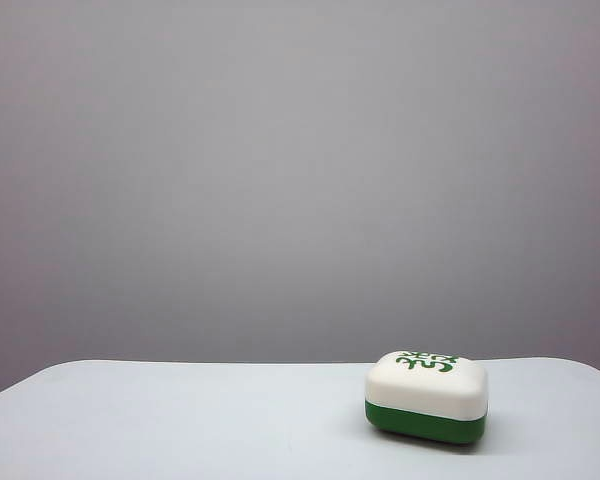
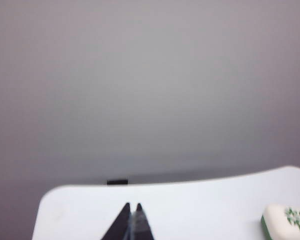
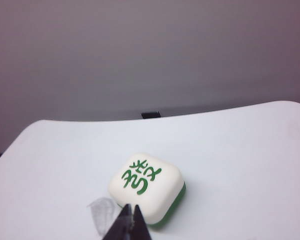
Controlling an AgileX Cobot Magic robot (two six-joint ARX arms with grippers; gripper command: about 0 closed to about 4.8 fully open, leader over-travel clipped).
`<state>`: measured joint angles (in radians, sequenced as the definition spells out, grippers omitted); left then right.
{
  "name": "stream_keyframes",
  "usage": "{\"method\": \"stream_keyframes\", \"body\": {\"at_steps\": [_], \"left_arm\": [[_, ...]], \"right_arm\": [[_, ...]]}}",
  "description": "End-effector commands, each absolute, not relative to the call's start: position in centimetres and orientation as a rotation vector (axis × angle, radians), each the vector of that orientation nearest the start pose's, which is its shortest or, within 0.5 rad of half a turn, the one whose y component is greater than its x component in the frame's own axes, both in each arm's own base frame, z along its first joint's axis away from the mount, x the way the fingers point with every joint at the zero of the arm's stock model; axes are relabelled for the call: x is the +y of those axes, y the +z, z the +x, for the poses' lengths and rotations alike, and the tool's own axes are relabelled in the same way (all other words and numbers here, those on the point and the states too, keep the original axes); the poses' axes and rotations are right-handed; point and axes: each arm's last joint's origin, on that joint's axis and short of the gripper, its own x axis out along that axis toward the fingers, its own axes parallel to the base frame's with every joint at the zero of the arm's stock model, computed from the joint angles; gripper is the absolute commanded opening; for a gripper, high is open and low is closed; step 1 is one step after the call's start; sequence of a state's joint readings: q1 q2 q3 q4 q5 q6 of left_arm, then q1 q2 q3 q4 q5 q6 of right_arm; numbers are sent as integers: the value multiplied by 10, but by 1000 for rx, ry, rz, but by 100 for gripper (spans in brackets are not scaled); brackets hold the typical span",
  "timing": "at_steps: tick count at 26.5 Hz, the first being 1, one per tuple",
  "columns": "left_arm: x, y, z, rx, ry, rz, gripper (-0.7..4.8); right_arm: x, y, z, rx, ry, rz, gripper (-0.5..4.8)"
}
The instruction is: Pick up the foam mahjong on the table and turn it over.
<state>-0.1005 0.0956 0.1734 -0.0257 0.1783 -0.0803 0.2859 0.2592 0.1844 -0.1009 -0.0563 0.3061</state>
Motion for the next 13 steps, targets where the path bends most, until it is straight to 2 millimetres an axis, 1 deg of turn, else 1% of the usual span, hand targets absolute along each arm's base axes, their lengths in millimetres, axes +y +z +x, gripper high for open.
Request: {"method": "stream_keyframes", "body": {"at_steps": [1,5,10,13], "left_arm": [[-15,201,95,-17,-278,-85,-5],[-15,191,97,13,-276,-78,-5],[-15,184,98,36,-276,-79,-5],[-15,182,98,39,-276,-80,-5]], "right_arm": [[31,191,102,139,314,297,-6],[31,176,101,125,314,296,-6],[30,156,100,150,291,283,-6],[30,155,99,149,285,238,-6]]}}
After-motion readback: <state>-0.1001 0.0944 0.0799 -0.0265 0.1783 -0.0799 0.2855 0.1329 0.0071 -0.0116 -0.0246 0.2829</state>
